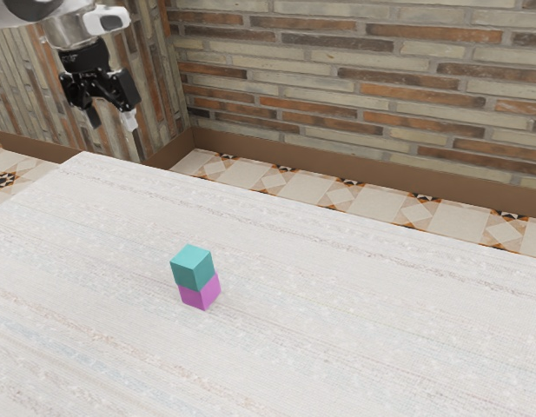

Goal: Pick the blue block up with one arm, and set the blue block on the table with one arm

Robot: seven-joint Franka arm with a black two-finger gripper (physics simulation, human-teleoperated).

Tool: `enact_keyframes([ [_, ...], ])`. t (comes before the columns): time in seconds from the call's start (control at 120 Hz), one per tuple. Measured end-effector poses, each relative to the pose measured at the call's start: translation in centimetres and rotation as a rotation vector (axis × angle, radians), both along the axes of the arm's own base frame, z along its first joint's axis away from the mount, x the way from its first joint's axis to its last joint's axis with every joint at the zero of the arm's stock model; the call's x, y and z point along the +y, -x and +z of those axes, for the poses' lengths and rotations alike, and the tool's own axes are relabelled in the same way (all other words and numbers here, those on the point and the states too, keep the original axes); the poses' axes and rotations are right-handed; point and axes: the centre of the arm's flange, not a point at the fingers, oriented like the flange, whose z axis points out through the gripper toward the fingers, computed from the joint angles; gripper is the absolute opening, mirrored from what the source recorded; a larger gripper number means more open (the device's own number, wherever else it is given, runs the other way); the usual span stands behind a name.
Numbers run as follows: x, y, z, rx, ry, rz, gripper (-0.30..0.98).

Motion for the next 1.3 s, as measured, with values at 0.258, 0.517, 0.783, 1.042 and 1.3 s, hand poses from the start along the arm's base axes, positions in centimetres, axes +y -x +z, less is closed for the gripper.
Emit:
enact_keyframes([
  [0.258, -8.5, 0.3, -7.1, 0.028, -0.069, -0.109, 0.66],
  [0.517, -4.8, 1.1, -18.3, 0.033, -0.098, 0.026, 0.66],
  [0.783, -6.4, -1.4, -23.1, -0.036, -0.12, 0.035, 0.66],
  [1.042, -8.9, -1.5, -26.3, -0.056, -0.118, 0.016, 0.66],
  [1.3, -8.0, -2.1, -27.7, -0.065, -0.116, 0.053, 0.66],
])
